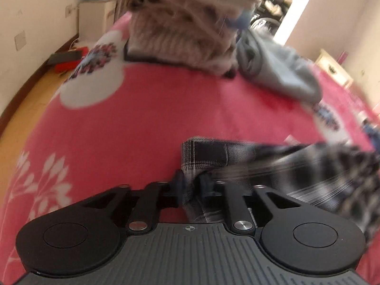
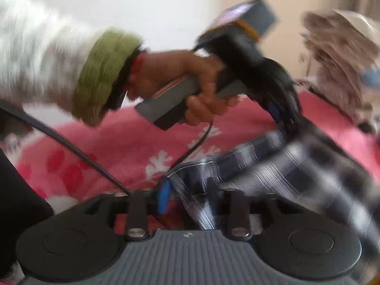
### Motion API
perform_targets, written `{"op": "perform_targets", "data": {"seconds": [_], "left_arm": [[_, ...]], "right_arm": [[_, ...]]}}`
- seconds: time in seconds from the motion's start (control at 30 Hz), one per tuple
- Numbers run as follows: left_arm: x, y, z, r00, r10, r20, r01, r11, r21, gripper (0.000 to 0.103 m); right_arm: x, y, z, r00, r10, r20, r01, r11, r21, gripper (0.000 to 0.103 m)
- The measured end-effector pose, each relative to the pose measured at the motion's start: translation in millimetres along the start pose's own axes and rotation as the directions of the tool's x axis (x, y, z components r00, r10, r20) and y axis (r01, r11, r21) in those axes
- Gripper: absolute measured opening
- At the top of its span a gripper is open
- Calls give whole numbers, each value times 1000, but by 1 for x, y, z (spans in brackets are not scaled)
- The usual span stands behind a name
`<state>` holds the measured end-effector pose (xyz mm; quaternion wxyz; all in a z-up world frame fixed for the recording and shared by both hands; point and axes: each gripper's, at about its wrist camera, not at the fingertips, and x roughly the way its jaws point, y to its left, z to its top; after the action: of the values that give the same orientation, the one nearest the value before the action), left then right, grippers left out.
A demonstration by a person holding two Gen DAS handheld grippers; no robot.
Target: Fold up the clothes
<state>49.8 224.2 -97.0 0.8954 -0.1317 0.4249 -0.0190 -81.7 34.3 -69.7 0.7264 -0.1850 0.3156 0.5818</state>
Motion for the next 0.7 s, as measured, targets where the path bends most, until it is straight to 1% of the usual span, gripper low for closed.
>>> {"op": "perform_targets", "data": {"seconds": [0.07, 0.1, 0.17, 0.2, 0.27, 0.33, 0.37, 0.4, 0.43, 0.47, 0.53, 0.6, 0.7], "left_arm": [[-5, -2, 1, 1000, 3, 24, -3, 1000, 6, 28], [-7, -2, 3, 999, 7, 34, -7, 1000, 4, 34], [-13, -1, 5, 999, 8, 53, -8, 1000, 0, 36], [-15, -2, 7, 998, 9, 60, -9, 1000, -1, 37], [-22, -8, 10, 996, 16, 86, -17, 1000, 10, 39], [-31, -17, 12, 992, 22, 122, -27, 999, 40, 46], [-34, -23, 14, 990, 22, 136, -31, 998, 59, 47], [-37, -29, 17, 989, 20, 146, -32, 997, 77, 50], [-40, -36, 20, 988, 12, 153, -27, 995, 98, 52], [-43, -44, 24, 987, 2, 159, -21, 993, 120, 52], [-45, -66, 32, 987, -35, 159, 3, 981, 195, 54], [-43, -92, 39, 986, -74, 150, 30, 960, 279, 57], [-28, -136, 38, 986, -130, 103, 80, 918, 389, 59]], "right_arm": [[-23, -13, -8, 999, 7, 47, -11, 997, 83, 55], [-37, -22, -16, 998, -4, 57, -4, 992, 128, 58], [-64, -39, -31, 997, -27, 75, 10, 976, 218, 62], [-79, -48, -41, 995, -54, 79, 30, 960, 278, 62], [-109, -65, -61, 991, -108, 81, 68, 916, 395, 63], [-145, -81, -86, 979, -184, 91, 111, 846, 521, 64], [-166, -88, -98, 965, -239, 105, 134, 797, 589, 64], [-185, -93, -109, 944, -310, 117, 167, 749, 641, 65], [-204, -97, -120, 917, -379, 123, 195, 696, 691, 66], [-221, -102, -130, 880, -462, 112, 246, 645, 723, 68], [-244, -117, -143, 813, -578, 73, 338, 570, 749, 69], [-253, -138, -149, 769, -639, 24, 412, 524, 745, 69], [-252, -173, -156, 755, -655, -24, 462, 506, 729, 69]]}}
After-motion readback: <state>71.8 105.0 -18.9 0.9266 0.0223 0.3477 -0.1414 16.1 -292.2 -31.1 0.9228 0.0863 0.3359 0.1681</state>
